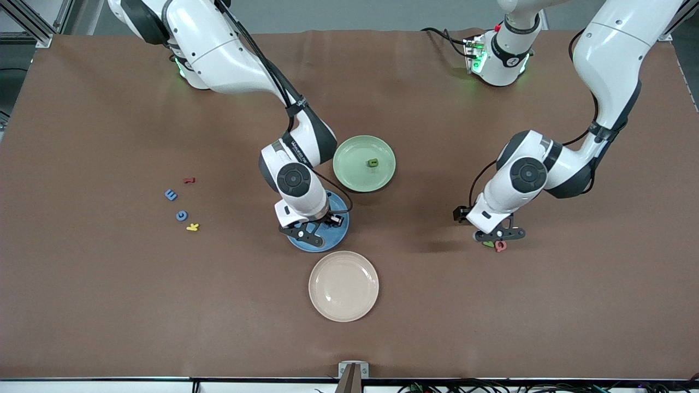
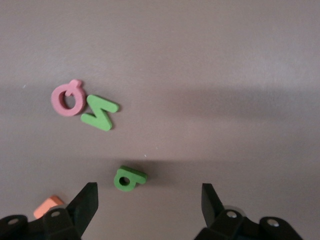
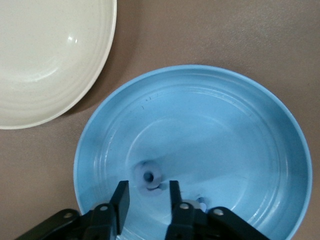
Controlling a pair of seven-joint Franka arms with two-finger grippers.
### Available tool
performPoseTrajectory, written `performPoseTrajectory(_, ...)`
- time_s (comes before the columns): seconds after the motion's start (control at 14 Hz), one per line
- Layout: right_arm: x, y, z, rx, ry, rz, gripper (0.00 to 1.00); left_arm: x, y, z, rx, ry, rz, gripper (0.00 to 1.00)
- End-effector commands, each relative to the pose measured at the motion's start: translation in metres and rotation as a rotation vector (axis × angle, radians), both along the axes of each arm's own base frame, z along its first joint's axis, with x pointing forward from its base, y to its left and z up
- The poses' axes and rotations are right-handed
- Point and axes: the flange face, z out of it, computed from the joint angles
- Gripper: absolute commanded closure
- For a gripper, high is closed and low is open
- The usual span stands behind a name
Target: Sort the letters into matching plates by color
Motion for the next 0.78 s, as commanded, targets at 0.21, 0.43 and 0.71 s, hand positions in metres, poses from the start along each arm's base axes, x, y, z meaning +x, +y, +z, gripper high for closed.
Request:
performPoseTrajectory(0.21,-0.001,-0.006,0.047,-0.027,0.059,0.019,0.00,0.008,0.019,-0.019,0.010,0.005,-0.238,0.31)
performPoseTrajectory(0.43,-0.005,-0.051,0.112,-0.053,0.137,0.096,0.00,0.007,0.022,-0.026,0.003,0.018,-0.248,0.36)
performPoseTrajectory(0.71,-0.011,-0.164,0.143,-0.020,0.166,0.228,0.00,0.004,0.021,-0.039,-0.009,0.040,-0.247,0.40)
